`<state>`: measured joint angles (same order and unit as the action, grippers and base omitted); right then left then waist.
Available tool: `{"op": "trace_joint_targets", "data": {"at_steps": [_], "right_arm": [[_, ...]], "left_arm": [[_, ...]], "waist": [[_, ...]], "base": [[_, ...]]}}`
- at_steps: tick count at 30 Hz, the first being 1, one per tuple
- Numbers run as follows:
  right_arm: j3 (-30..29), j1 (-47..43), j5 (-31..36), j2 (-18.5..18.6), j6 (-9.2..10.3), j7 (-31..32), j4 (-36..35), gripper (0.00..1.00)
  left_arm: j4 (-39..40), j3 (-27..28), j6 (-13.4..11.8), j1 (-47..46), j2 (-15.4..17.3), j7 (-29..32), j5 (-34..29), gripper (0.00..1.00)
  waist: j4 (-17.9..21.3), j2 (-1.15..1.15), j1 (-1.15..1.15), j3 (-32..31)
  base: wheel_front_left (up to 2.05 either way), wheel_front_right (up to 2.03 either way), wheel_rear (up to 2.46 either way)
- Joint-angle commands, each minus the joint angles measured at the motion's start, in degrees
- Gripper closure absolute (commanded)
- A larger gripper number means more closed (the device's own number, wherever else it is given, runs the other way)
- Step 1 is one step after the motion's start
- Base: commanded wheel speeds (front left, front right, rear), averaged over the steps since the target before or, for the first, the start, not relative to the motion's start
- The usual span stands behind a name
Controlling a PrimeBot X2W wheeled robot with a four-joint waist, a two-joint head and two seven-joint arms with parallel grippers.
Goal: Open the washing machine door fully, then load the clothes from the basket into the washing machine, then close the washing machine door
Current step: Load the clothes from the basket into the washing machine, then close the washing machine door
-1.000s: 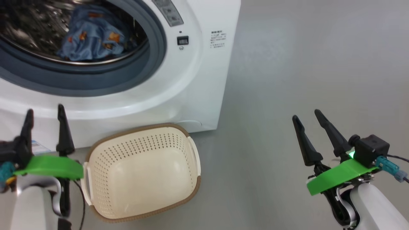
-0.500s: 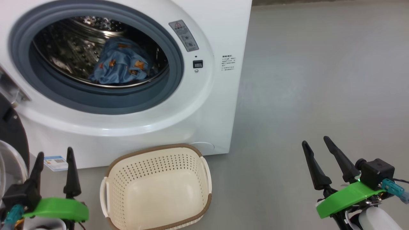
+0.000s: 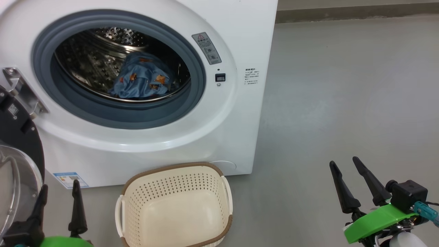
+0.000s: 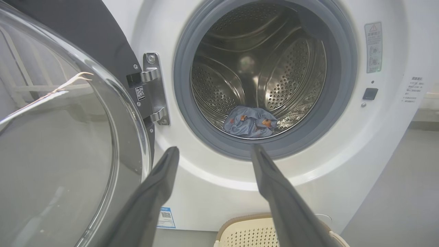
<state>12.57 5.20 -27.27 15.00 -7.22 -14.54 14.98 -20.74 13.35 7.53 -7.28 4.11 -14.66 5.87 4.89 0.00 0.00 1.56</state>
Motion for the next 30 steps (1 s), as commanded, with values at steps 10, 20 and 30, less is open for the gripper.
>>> {"op": "trace_joint_targets", "data": {"at_steps": [10,20,30], "right_arm": [[0.5,-0.1,-0.2,1.4,-0.26,-0.5,-1.5,0.00],[0.5,0.0,-0.1,1.3,-0.26,-0.5,-1.6,0.00],[0.5,-0.1,-0.1,1.3,-0.26,-0.5,-1.7,0.00]], "left_arm": [[2.5,1.2,-0.1,0.3,0.7,-0.3,0.6,0.00],[3.4,0.7,0.0,0.5,1.1,-0.3,1.2,0.00],[4.2,0.7,0.0,0.8,0.9,-0.3,1.7,0.00]], "waist": [[0.0,0.00,0.00,-0.2],[0.0,0.00,0.00,-0.4],[-0.1,0.00,0.00,-0.2]], "base": [[0.00,0.00,0.00],[0.00,0.00,0.00],[-0.51,0.51,0.00]]}}
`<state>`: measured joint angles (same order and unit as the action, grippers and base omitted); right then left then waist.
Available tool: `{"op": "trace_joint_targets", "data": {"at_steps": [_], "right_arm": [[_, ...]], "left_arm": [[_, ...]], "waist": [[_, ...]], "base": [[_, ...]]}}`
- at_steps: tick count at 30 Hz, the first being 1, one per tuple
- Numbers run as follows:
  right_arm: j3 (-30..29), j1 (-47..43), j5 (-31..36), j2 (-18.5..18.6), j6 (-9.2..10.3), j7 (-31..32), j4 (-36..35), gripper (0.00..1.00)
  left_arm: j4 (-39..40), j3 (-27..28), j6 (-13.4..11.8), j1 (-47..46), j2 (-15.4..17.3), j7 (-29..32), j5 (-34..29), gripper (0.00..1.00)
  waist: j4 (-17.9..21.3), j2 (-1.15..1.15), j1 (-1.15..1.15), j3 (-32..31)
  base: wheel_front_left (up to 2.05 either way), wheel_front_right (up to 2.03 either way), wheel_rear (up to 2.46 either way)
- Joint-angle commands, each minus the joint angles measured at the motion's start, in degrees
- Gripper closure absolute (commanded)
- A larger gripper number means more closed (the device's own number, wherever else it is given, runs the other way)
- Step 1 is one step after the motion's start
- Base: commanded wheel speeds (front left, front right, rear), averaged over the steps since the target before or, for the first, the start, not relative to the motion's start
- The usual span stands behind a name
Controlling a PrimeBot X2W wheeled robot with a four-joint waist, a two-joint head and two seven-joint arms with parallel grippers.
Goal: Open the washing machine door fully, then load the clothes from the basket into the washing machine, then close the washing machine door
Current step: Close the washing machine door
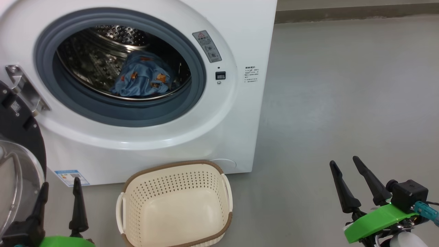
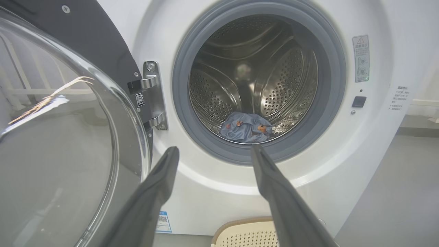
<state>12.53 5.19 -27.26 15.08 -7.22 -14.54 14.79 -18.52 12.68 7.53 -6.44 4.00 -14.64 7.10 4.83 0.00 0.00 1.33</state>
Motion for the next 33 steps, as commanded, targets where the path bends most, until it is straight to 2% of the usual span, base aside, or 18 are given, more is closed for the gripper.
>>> {"op": "trace_joint_targets", "data": {"at_steps": [1,16,33], "right_arm": [[0.5,0.0,-0.1,1.3,-0.26,-0.5,-1.5,0.00],[0.5,0.0,-0.2,1.4,-0.26,-0.5,-1.7,0.00],[0.5,0.2,0.0,1.4,-0.26,-0.5,-1.7,0.00]], "left_arm": [[2.0,1.2,0.0,0.0,1.1,-0.4,0.5,0.00],[3.2,1.6,0.0,0.4,1.2,-0.4,1.3,0.00],[2.6,0.8,0.0,0.8,1.1,-0.4,1.4,0.00]], "waist": [[-0.1,0.00,0.00,0.1],[-0.1,0.00,0.00,0.0],[-2.4,0.00,0.00,-0.1]], "base": [[-0.87,0.87,0.00],[-0.96,0.96,0.00],[-0.06,0.06,0.00]]}}
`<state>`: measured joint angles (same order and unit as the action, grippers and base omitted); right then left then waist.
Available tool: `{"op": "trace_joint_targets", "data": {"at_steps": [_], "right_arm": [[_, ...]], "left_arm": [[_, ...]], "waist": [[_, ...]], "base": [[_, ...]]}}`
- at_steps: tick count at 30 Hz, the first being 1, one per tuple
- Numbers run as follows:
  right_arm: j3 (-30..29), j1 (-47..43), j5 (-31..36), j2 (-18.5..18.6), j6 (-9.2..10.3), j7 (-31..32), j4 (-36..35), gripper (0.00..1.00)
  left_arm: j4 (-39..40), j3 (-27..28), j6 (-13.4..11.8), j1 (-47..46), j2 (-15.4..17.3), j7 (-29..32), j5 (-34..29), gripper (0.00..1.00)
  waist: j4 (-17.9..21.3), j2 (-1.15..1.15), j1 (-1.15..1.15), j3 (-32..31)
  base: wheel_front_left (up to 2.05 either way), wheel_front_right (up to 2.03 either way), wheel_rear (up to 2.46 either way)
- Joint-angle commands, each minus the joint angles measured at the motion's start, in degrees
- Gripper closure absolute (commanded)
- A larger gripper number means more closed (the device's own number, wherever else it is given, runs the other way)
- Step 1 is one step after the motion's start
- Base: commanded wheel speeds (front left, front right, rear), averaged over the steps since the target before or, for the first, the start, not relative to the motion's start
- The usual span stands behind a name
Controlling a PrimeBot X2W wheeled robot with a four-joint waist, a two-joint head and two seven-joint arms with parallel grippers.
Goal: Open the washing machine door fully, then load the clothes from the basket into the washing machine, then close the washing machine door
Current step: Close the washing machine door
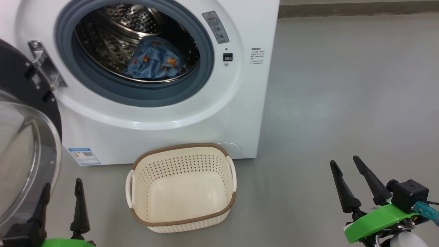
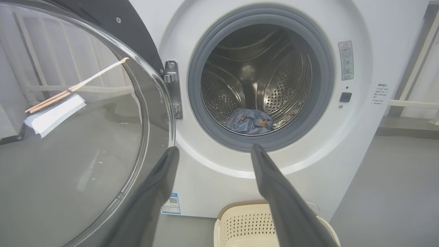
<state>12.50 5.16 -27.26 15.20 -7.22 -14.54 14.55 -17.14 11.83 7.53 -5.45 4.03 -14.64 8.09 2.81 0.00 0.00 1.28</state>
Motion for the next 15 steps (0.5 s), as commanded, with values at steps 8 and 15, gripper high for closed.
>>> {"op": "trace_joint_targets", "data": {"at_steps": [8,15], "right_arm": [[1.4,0.4,-0.1,1.4,-0.26,-0.5,-1.6,0.00],[2.2,0.9,-0.2,1.6,-0.26,-0.5,-1.6,0.00]], "left_arm": [[1.1,2.3,0.0,0.1,0.7,-0.4,0.2,0.00],[1.3,3.1,0.0,0.8,0.4,-0.4,0.2,0.00]], "waist": [[-4.6,0.00,0.00,-0.2],[-10.0,0.00,0.00,-0.3]], "base": [[0.00,0.00,0.00],[0.00,0.00,0.00]]}}
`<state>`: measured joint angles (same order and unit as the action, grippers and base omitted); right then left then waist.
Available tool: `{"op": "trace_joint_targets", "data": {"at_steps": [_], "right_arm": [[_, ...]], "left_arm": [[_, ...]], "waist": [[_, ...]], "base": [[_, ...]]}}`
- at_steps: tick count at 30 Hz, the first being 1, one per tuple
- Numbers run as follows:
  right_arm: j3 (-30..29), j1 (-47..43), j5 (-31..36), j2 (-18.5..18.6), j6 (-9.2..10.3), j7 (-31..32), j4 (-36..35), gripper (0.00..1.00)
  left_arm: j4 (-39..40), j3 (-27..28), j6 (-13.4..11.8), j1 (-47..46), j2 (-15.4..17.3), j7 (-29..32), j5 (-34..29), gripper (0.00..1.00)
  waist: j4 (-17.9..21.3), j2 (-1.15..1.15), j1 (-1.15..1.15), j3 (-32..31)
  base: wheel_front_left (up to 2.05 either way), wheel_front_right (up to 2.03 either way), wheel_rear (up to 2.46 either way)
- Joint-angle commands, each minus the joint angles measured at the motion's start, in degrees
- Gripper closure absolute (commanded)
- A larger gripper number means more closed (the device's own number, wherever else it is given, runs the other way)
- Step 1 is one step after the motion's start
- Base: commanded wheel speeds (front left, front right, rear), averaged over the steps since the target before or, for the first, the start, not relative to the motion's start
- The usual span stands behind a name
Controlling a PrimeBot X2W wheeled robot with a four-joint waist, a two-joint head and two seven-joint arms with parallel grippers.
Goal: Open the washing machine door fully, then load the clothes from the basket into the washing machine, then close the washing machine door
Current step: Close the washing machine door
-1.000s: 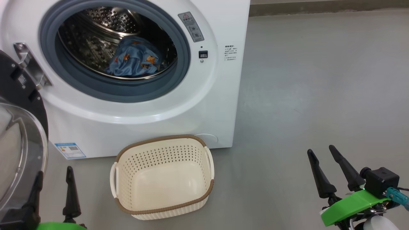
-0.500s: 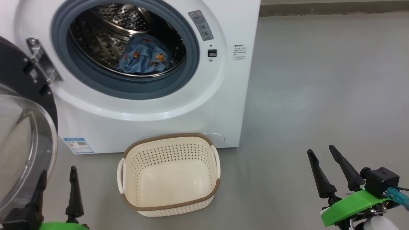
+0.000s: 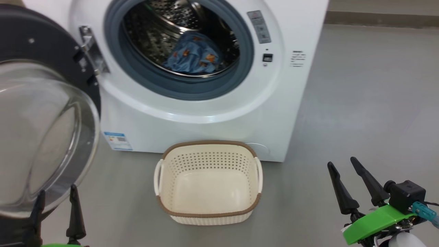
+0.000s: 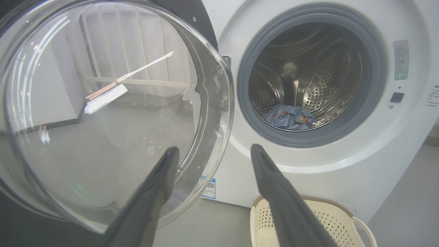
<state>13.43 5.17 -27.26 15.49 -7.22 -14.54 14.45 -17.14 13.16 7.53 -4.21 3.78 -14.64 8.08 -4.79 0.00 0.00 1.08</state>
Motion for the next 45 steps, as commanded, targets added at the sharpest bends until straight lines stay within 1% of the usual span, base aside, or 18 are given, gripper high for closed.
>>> {"op": "trace_joint_targets", "data": {"at_steps": [1,17,18,24,28,33,44,45], "right_arm": [[1.3,0.9,-0.2,1.3,-0.26,-0.5,-1.5,0.00],[2.9,1.3,-0.4,1.7,-0.26,-0.5,-1.4,0.00],[2.9,1.3,-0.4,1.7,-0.26,-0.5,-1.4,0.00],[3.9,2.4,-0.4,2.4,-0.26,-0.5,-1.4,0.00],[4.3,2.9,-0.5,2.9,-0.26,-0.5,-1.3,0.00],[4.7,3.2,-0.5,3.0,-0.26,-0.5,-1.2,0.00],[5.6,4.1,-0.8,3.5,-0.26,-0.5,-1.1,0.00],[5.6,4.0,-0.8,3.5,-0.26,-0.5,-1.1,0.00]], "left_arm": [[1.5,1.9,0.0,-0.3,0.6,-0.4,0.1,0.00],[2.2,3.8,0.0,1.1,-0.5,-0.4,0.9,0.00],[2.2,3.8,0.0,1.1,-0.5,-0.4,0.9,0.00],[2.5,5.0,-0.1,1.1,-0.7,-0.4,1.3,0.00],[3.1,5.5,-0.6,1.5,-0.9,-0.4,1.6,0.00],[3.4,5.0,-1.3,1.9,-0.9,-0.4,2.7,0.00],[4.7,4.2,-2.5,2.3,-0.9,-0.4,4.5,0.00],[4.8,4.2,-2.5,2.2,-0.9,-0.4,4.8,0.05]], "waist": [[-3.2,0.00,0.00,-0.1],[-16.8,0.00,0.00,0.3],[-16.8,0.00,0.00,0.3],[-20.9,0.00,0.00,1.4],[-23.6,0.00,0.00,1.8],[-25.3,0.00,0.00,1.9],[-25.7,0.00,0.00,2.9],[-25.7,0.00,0.00,3.0]], "base": [[0.00,0.00,0.00],[0.00,0.00,0.00],[0.00,0.00,0.00],[0.00,0.00,0.00],[0.00,0.00,0.00],[0.00,0.00,0.00],[0.00,0.00,0.00],[0.00,0.00,0.00]]}}
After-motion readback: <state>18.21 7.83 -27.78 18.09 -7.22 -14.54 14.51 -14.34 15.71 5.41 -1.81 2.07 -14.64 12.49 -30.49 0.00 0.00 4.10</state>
